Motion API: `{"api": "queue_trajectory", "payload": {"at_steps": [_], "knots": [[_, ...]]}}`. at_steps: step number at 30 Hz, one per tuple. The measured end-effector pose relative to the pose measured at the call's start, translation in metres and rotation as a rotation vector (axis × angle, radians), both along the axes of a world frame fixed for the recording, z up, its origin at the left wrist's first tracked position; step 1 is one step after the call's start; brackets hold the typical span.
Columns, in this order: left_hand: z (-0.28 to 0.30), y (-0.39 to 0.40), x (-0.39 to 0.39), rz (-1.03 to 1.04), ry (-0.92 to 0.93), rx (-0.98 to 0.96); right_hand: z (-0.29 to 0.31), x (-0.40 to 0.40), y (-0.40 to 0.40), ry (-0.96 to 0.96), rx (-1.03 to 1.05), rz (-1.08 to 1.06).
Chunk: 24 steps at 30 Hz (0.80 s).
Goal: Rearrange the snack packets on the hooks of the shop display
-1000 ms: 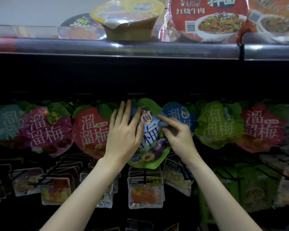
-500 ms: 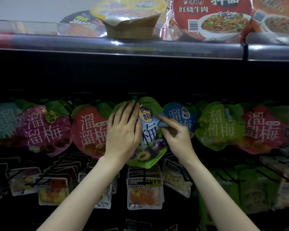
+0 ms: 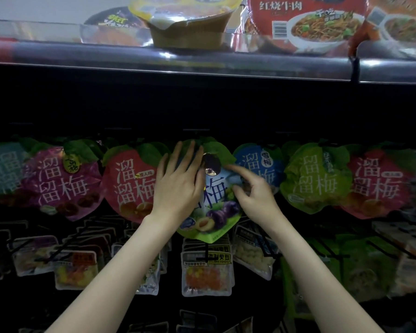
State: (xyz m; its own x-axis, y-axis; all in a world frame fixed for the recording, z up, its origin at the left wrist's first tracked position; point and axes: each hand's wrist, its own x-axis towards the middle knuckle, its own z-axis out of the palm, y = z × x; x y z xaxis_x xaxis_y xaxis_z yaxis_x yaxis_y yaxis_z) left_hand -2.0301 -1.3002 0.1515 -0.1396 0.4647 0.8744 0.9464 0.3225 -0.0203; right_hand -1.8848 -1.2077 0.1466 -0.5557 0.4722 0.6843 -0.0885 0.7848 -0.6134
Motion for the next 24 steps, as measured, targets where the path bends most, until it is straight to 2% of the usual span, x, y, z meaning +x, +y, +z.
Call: {"api": "queue_trajectory", "payload": {"at_steps": [6, 8, 12, 15, 19, 24], "knots": [[-0.001, 0.016, -0.007, 0.053, -0.056, -0.197, -0.004, -0.012, -0.001, -0.344, 0.080, -0.215], [-0.004, 0.017, -0.003, 0.045, -0.115, -0.200, -0.010, -0.007, -0.002, -0.362, 0.055, -0.236], [-0.027, 0.018, 0.009, -0.015, -0.202, -0.265, -0.018, 0.025, 0.006, -0.327, -0.017, -0.309], [-0.040, 0.025, 0.024, -0.194, -0.178, -0.191, -0.018, 0.059, 0.023, -0.245, -0.093, -0.406], [-0.031, 0.050, 0.063, -0.320, -0.186, -0.141, -0.022, 0.106, 0.050, -0.150, -0.163, -0.542], [-0.031, 0.090, 0.117, -0.386, -0.171, -0.170, -0.027, 0.162, 0.077, 0.128, -0.155, -0.776]]}}
